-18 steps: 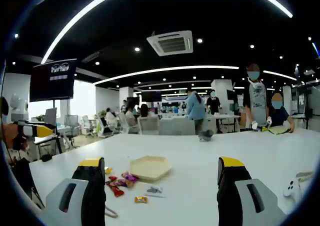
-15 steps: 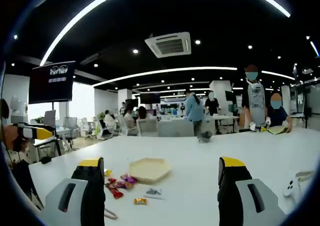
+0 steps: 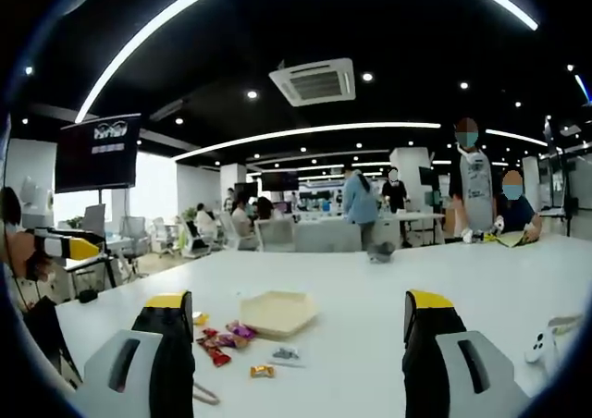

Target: Place the target food into the container with the food tongs after gripping and lifting it, then release it inside without dropping or visibly crushing the food.

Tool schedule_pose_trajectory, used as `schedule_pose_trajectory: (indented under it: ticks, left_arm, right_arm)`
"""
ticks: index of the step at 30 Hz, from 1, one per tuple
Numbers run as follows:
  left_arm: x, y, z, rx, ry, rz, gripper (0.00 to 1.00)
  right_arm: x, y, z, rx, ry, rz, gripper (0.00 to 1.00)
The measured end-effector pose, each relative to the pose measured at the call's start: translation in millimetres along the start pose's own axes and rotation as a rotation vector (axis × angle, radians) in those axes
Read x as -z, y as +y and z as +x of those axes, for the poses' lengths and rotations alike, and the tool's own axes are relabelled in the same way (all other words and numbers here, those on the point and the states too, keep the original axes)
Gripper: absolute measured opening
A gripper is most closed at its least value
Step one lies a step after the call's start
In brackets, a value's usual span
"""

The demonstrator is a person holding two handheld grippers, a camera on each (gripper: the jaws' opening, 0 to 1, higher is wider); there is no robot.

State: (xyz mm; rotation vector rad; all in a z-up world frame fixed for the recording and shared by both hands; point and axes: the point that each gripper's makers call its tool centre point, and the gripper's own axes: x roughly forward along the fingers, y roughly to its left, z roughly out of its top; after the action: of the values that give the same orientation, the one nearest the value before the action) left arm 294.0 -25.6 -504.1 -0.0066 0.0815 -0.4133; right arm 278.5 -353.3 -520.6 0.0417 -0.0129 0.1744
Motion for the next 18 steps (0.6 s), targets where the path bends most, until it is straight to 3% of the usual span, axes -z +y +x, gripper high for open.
schedule_pose_trajectory:
  ticks: [18]
  left_arm:
    - [5.5,-0.1,-2.1,-0.001,0.012,-0.003,0.99]
  right_arm:
    - [3.8,1.2,-0.5,-0.015,0.016,-0.004,0.95]
